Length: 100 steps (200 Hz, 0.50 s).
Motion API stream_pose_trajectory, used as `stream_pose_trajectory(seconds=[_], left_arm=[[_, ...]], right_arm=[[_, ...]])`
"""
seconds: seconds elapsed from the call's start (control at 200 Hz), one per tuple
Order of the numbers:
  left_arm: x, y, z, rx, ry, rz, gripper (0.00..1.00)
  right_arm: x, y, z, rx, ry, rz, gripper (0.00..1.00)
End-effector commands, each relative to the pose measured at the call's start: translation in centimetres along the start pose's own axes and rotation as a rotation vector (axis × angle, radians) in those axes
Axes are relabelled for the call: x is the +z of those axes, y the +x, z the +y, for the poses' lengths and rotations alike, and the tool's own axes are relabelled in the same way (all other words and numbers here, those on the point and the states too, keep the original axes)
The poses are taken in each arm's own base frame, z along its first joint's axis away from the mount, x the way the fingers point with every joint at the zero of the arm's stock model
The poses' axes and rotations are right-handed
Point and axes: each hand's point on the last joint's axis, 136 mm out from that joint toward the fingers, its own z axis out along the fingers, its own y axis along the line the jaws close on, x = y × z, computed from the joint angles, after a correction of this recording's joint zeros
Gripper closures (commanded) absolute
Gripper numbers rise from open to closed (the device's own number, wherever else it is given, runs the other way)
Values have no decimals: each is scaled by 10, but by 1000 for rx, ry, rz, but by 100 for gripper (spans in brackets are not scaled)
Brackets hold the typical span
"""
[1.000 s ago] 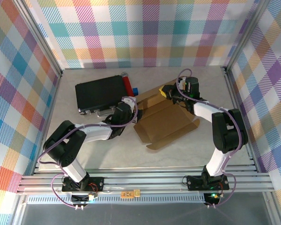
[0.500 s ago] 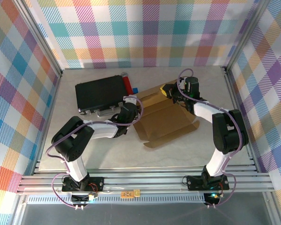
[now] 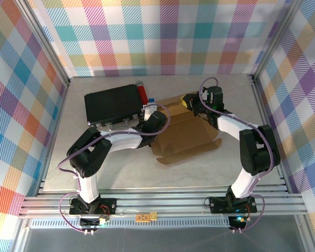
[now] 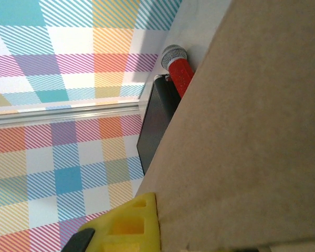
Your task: Fold the paper box
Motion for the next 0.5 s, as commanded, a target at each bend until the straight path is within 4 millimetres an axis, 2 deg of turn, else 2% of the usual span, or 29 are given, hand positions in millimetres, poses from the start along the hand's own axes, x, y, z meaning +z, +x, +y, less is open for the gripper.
stream_pose_trajectory(seconds=[0.0,0.255,0.41,0.495], left_arm=[[6,20,30,61,-163,66,100],[7,29,39,60,-218,156,100],[2,18,37,123,-171,124,100],[-3,9,36,178,-130,80,100]], right_arm=[[-8,22,11,21,-5,75,100],[-16,24,11,60,44,51,100],[-25,25,20,46,86,53,100],[-36,22,27,20,152,38,83]])
